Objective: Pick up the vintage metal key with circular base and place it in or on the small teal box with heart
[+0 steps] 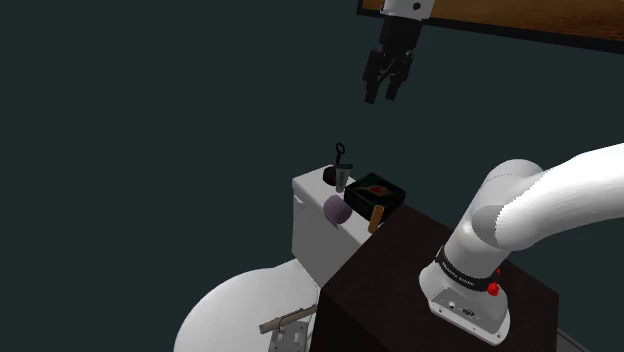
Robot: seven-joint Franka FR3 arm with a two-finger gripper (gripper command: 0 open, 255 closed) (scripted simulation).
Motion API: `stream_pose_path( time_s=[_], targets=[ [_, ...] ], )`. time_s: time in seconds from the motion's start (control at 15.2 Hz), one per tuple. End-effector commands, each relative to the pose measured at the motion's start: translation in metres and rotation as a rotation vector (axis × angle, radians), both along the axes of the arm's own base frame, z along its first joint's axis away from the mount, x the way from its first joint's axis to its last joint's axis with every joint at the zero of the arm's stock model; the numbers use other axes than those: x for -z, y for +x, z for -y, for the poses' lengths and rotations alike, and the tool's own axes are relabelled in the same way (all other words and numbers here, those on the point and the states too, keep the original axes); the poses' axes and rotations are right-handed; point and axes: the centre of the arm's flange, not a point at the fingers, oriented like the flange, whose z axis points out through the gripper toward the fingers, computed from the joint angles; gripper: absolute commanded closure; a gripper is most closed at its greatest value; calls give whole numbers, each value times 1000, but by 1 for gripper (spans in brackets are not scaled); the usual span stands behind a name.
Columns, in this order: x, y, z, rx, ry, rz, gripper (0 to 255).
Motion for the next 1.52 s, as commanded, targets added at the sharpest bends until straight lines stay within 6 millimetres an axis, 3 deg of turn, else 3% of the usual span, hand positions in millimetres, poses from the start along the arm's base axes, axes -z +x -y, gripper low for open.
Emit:
stream_pose_path(
  time_s=[0.0, 1.45],
  targets=[
    [0, 0, 0, 0, 0, 0, 0],
    [186, 155, 150, 152, -55, -4, 0]
  ],
)
